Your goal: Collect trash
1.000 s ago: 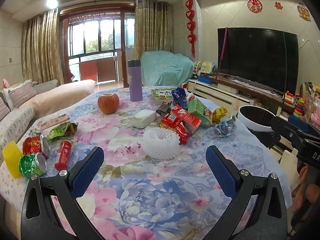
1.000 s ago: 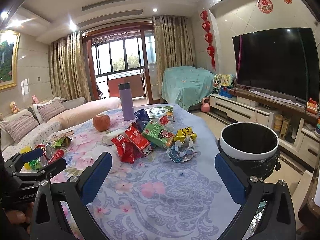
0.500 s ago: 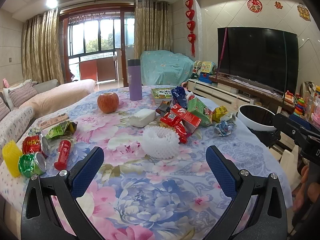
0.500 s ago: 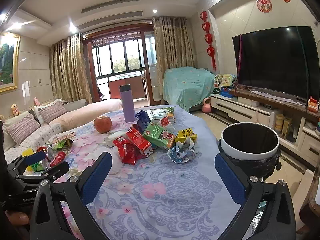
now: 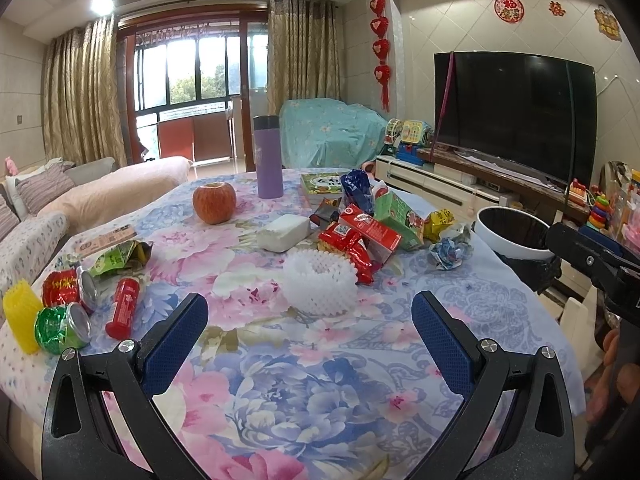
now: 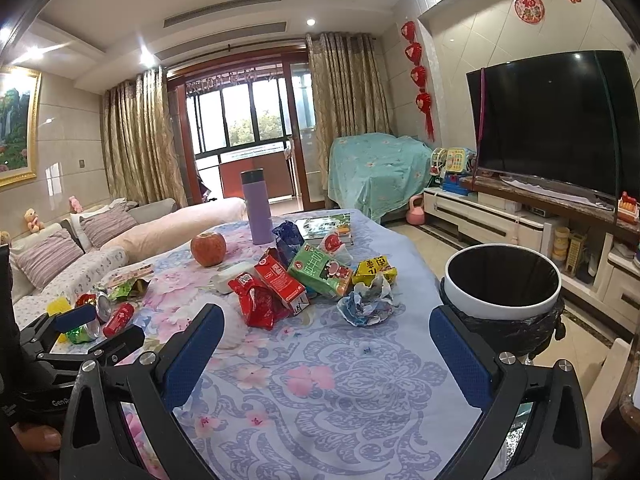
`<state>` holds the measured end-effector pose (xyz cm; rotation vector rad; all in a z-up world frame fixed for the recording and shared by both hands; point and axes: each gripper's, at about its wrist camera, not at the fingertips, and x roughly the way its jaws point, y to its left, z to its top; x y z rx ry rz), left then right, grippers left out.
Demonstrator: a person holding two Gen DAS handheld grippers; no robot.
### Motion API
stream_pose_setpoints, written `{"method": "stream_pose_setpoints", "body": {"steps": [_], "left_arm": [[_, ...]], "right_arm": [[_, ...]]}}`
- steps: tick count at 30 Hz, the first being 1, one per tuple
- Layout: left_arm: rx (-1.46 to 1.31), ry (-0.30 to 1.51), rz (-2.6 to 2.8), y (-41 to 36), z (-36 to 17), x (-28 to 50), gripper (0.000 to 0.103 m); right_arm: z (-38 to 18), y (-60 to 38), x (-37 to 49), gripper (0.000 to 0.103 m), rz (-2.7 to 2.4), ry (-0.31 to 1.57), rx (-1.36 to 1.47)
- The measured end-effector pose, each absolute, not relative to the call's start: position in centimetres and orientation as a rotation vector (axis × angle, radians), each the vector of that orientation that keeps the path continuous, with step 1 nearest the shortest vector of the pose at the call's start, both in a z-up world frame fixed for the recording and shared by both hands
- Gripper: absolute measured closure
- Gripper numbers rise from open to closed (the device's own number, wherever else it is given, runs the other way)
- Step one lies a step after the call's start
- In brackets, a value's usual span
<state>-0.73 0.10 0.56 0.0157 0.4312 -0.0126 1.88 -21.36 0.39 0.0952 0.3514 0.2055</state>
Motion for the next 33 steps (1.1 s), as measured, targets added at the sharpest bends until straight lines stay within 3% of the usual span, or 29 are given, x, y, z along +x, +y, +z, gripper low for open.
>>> {"method": "stream_pose_setpoints", "body": {"steps": [19,33], "left_arm": [[0.010,0.488,-0.017,-0.2,-0.5,1.2,0.000],[-0.042,0.603,-0.021,0.5,-2.5,5.7,0.000]], "right_arm": [[-0.2,-21.7,3.4,0.000,0.238,0.403,0.116],[-2.8,-23.6,8.1,0.000,0.219,0.555,0.171]]}}
